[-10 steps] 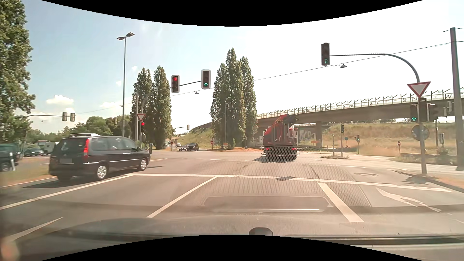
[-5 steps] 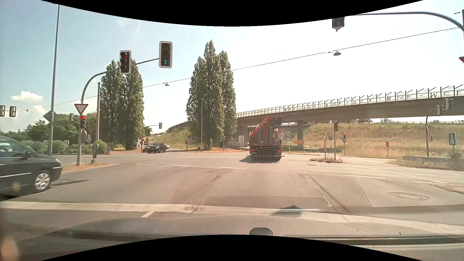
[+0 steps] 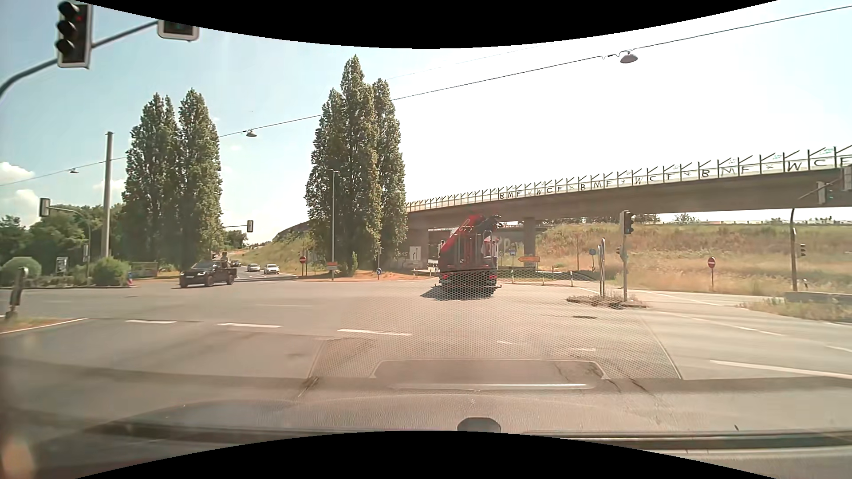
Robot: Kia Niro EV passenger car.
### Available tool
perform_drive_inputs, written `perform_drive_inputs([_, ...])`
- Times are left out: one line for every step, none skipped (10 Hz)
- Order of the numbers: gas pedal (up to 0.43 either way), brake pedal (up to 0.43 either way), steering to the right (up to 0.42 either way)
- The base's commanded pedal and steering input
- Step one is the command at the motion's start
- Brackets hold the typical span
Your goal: Follow the waypoints while adhering to traffic rules and regulations
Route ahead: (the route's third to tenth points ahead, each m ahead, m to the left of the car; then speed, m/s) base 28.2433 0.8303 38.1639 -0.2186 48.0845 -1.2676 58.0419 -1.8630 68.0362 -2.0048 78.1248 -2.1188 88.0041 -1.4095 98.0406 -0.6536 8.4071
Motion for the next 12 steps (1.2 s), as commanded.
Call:
perform_drive_inputs([0.0, 0.018, 0.043])
perform_drive_inputs([0.0, 0.018, 0.038])
perform_drive_inputs([0.0, 0.018, 0.036])
perform_drive_inputs([0.0, 0.018, 0.033])
perform_drive_inputs([0.0, 0.018, 0.031])
perform_drive_inputs([0.0, 0.018, 0.028])
perform_drive_inputs([0.0, 0.018, 0.022])
perform_drive_inputs([0.0, 0.018, 0.019])
perform_drive_inputs([0.0, 0.018, 0.015])
perform_drive_inputs([0.0, 0.018, 0.008])
perform_drive_inputs([0.0, 0.018, 0.006])
perform_drive_inputs([0.0, 0.018, 0.005])
